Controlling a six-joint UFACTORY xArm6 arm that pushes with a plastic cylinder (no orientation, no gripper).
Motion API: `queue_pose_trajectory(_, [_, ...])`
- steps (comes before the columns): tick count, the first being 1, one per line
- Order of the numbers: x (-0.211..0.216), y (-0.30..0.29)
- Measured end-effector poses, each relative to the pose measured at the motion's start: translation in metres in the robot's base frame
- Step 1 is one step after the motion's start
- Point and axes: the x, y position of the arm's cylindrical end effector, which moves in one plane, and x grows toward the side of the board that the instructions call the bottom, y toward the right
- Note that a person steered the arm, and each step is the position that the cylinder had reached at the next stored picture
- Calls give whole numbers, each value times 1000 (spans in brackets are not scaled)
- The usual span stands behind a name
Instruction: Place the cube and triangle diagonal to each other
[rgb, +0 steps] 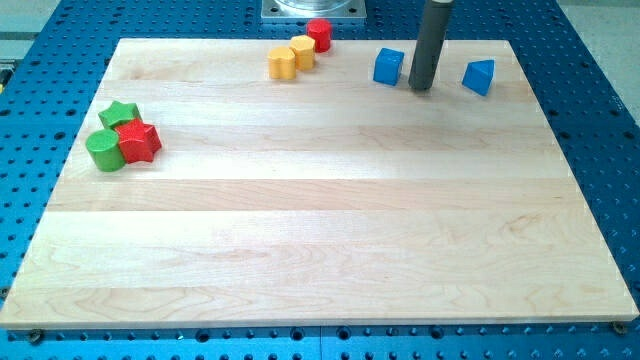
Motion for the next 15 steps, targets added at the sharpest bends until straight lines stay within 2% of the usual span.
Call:
queue_pose_trajectory(1, [-21, 0])
queue_pose_trajectory(3, [-36, -11])
queue_pose_trajectory(4, [-31, -63])
queue_pose_trajectory(5, [-17, -71])
queue_pose_trajectory(6, [28, -20])
queue_pose_trajectory(7, [33, -33])
queue_pose_trajectory(9, [-5, -79])
queue_pose_trajectory(10, [-9, -117])
queue_pose_trajectory(11, [13, -95])
queue_pose_trajectory(12, [56, -28])
queue_pose_trajectory(13, [84, 84])
queue_pose_trajectory(14, [54, 152])
queue_pose_trajectory(15, [12, 143])
